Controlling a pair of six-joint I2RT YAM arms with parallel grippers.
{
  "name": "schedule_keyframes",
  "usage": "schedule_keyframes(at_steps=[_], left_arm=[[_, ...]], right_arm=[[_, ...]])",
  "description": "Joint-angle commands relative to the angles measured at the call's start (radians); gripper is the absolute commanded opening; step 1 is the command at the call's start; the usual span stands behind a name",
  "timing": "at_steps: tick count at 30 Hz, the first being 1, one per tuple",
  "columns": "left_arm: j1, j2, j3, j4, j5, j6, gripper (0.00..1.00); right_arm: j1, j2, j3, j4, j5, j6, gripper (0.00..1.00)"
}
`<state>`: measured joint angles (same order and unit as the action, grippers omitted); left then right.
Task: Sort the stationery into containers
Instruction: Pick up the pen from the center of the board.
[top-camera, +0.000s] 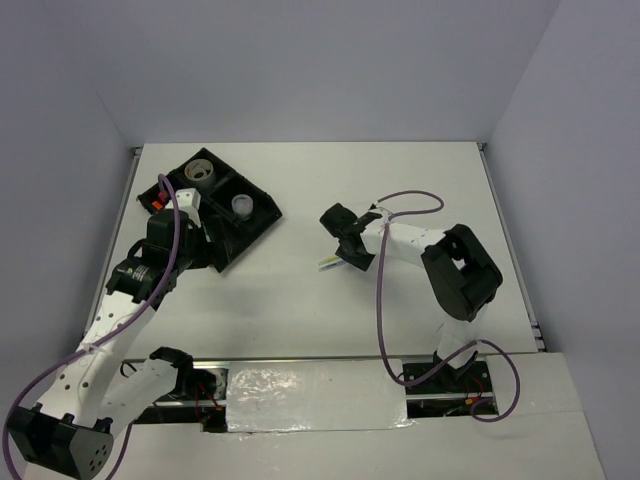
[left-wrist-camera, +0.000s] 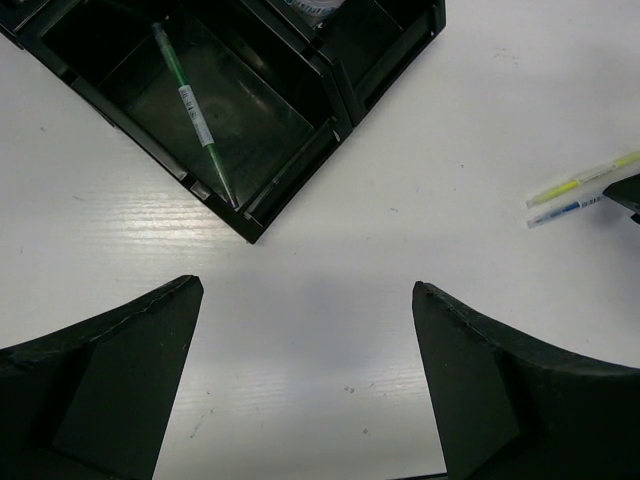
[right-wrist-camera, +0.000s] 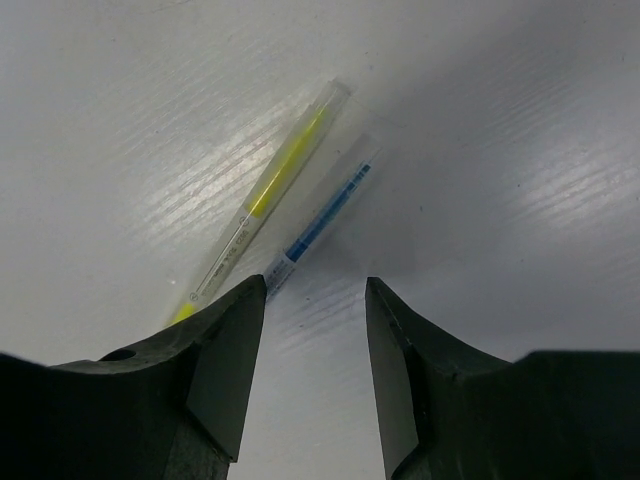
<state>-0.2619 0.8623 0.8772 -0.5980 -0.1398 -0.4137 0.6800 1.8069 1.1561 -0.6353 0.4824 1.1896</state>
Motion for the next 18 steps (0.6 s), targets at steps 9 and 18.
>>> schedule_keyframes(at_steps=[9, 18], left_arm=[[-0.002, -0.006, 0.019, 0.049, 0.029, 0.030, 0.99], [-0.003, -0.009, 0.017, 0.049, 0.031, 0.030, 0.99]], right_arm=[[-0.002, 0.032, 0.027, 0.013, 0.030, 0.018, 0.51], [-0.007, 0.016, -0.034, -0.010, 0.031, 0.071, 0.49]])
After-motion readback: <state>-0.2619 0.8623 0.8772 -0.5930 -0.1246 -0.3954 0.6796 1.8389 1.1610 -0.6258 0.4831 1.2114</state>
